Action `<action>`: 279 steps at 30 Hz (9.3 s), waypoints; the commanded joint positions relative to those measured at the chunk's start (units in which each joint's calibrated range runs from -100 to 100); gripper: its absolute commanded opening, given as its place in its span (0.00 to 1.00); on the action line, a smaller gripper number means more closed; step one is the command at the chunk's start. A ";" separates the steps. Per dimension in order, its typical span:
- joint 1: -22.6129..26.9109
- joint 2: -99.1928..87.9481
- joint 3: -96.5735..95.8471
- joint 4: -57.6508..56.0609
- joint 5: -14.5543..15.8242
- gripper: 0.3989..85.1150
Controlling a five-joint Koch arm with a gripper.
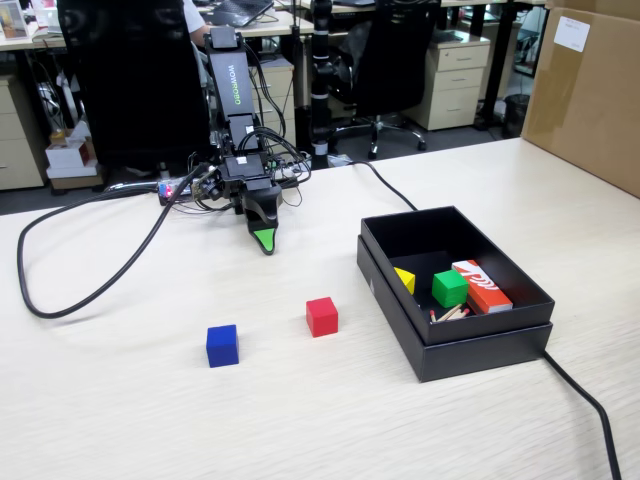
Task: Put the red cube on top of the blue cube
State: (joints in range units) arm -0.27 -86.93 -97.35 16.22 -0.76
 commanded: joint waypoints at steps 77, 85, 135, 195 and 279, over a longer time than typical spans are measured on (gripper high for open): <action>-0.10 -1.03 8.59 -11.51 -0.83 0.56; 0.10 -1.14 32.08 -36.91 -0.05 0.56; 2.15 84.57 110.23 -66.03 3.52 0.54; 2.15 92.15 107.78 -65.60 3.27 0.45; -9.87 75.28 104.42 -51.34 -4.10 0.01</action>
State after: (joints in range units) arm -9.89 -9.77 5.25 -38.60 -4.32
